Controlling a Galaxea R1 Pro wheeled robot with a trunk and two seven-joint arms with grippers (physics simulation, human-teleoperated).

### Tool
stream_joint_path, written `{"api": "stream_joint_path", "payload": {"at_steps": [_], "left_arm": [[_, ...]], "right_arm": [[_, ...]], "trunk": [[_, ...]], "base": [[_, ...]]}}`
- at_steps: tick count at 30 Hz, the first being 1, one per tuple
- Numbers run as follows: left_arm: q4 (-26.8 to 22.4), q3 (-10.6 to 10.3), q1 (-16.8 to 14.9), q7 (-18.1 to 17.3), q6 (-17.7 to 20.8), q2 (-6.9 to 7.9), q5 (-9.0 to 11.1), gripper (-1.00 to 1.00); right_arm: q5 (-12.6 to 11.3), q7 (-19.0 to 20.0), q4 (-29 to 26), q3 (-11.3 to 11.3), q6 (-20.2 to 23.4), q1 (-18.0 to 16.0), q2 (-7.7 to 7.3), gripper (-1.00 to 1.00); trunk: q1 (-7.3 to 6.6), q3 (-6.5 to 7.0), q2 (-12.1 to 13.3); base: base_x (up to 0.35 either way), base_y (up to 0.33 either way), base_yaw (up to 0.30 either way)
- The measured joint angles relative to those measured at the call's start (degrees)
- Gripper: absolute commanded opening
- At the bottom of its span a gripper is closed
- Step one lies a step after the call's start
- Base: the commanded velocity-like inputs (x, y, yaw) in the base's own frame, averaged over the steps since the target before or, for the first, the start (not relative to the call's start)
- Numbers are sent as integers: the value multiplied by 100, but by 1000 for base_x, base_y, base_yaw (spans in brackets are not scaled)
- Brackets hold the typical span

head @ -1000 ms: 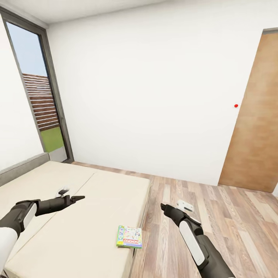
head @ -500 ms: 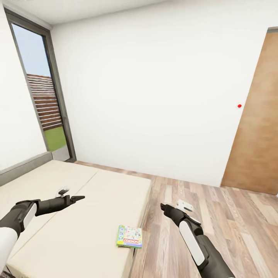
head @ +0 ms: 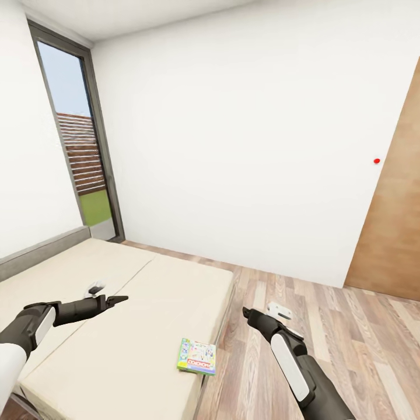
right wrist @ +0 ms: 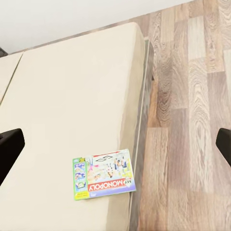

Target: Put all the toys in the child's room - the three board games (two on the bed and one on the table), the two jigsaw puzzles on the table, and the tennis ball on the table - inside the toy box on the table in the child's room.

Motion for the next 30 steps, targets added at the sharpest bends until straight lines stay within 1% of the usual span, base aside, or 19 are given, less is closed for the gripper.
{"api": "stream_joint_path", "payload": {"at_steps": [10,21,30], "left_arm": [[0,0,0,-2,6,0,-1,100],[0,-1,0,6,9,0,1,100],[0,0,0,-1,8,0,-1,100]], "right_arm": [[4,0,-4,0,0,0,0,100],[6,3,1,0,0,2,-4,100],[6,8,-4,5,0,2,-7,100]], "trunk": [[0,0,0],[-1,0,0],[0,0,0]], "base": [[0,-5,10],[80,-62,166],[26,-22,40]]}}
